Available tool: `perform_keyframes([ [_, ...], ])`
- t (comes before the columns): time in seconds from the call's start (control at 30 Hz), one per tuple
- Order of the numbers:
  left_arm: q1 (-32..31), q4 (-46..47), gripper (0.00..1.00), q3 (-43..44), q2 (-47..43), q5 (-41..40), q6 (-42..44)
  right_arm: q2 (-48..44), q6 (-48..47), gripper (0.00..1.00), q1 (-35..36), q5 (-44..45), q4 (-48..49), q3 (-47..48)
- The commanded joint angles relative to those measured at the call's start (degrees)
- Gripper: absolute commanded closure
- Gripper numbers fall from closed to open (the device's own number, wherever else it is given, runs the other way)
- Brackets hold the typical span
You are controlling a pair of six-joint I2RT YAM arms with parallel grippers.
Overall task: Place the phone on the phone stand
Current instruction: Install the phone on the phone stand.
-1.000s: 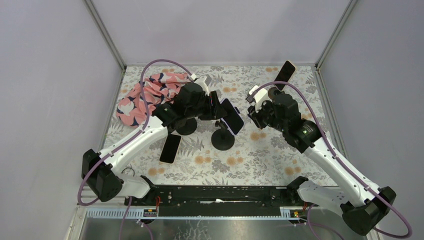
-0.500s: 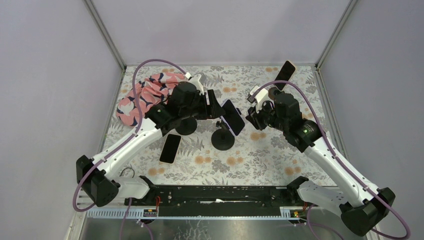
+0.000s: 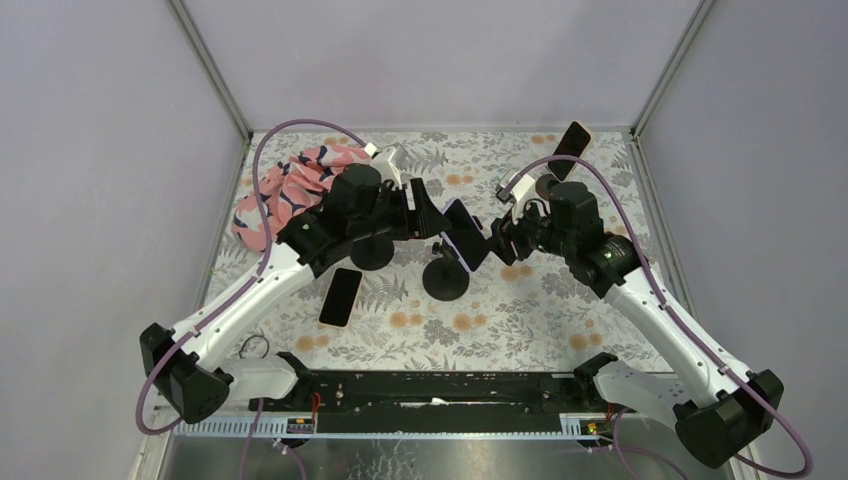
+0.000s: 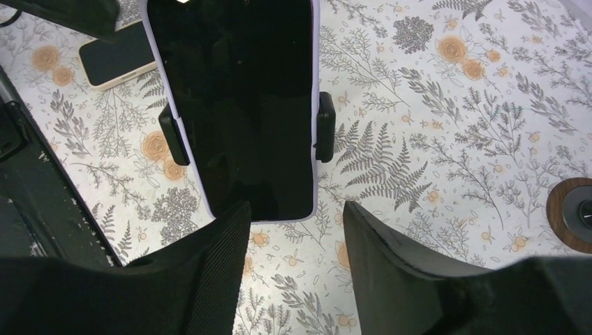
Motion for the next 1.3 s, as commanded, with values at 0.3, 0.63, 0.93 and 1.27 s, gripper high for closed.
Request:
perform_keyframes([
  [0.3, 0.47, 5.79, 0.24, -4.69, -7.74, 2.16, -0.58, 2.63, 0.69, 0.29, -4.99, -9.76, 0.47, 1.43],
  [0.63, 0.42, 15.9, 0.23, -17.72, -16.24, 4.61, -3.1, 5.77, 1.08, 0.19, -7.6, -15.04, -0.05, 3.62],
  [0.93, -1.87, 31.77, 0.01, -30.82, -22.78, 1.14, -7.62, 6.49, 0.7, 0.13, -11.91, -21.94, -0.23, 4.14],
  [1.27, -7.7, 38.24, 0.04, -33.17, -19.96, -6.31, -7.81, 8.25, -1.99, 0.01, -15.56, -28.4, 0.52, 4.91],
])
